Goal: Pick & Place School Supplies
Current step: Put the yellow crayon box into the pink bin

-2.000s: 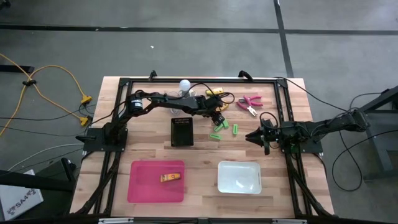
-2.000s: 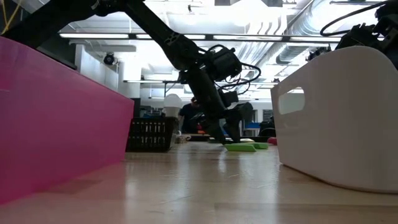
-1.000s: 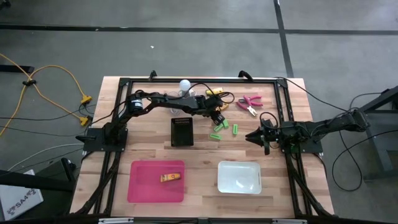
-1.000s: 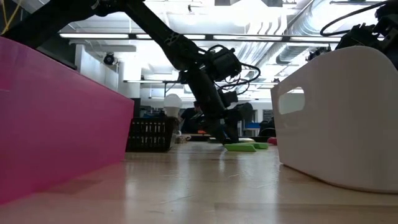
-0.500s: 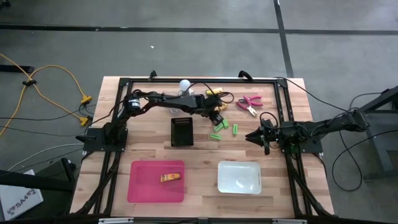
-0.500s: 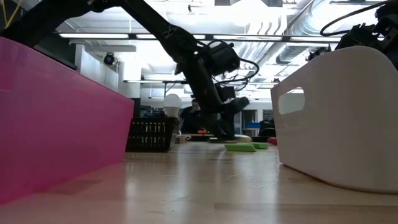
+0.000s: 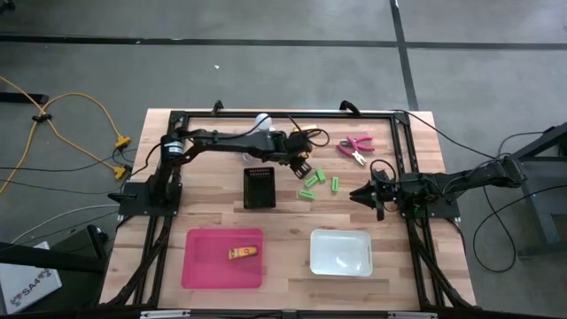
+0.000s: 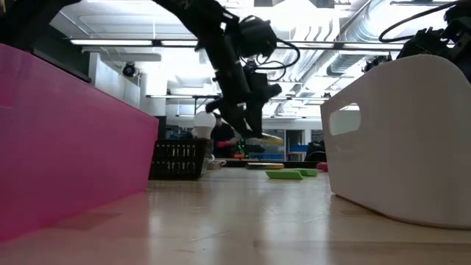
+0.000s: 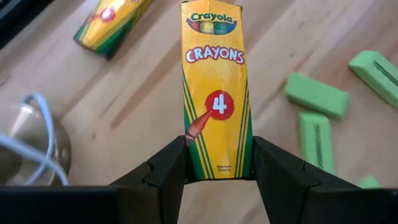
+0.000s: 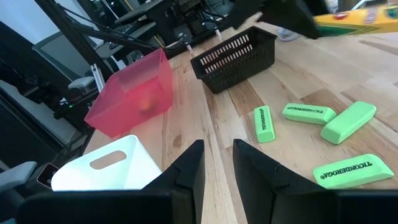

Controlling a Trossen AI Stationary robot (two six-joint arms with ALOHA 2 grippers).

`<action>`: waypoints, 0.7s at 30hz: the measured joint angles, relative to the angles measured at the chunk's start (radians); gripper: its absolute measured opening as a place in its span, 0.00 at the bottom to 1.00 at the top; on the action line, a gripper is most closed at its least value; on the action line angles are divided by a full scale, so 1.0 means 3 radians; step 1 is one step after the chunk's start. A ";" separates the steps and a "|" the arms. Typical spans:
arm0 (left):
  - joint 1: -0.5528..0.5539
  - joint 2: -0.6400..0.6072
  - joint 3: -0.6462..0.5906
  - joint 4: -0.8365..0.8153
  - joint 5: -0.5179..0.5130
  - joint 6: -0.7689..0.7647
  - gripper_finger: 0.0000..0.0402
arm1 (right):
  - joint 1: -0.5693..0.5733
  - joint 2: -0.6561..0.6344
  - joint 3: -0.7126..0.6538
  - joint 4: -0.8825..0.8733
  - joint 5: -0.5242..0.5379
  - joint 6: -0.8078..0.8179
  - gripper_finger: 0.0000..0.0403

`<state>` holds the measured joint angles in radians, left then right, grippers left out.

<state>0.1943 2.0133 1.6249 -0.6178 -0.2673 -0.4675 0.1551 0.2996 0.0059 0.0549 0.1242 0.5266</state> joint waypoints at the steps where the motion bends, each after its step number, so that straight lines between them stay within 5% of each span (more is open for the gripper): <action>1: -0.0021 -0.0026 0.0000 -0.0082 -0.0006 -0.0034 0.41 | -0.0001 0.0000 0.0000 0.0000 0.0001 0.0000 0.18; 13: -0.0279 -0.0381 -0.0109 -0.0457 -0.0089 -0.0228 0.41 | -0.0001 0.0001 0.0000 -0.0003 0.0001 0.0000 0.18; 21: -0.0572 -0.0858 -0.0633 -0.0441 -0.0358 -0.0619 0.41 | 0.0000 0.0001 -0.0001 0.0002 0.0001 0.0000 0.18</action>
<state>0.0228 1.7560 1.4351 -0.7500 -0.3747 -0.6531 0.1550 0.3000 0.0056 0.0555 0.1246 0.5265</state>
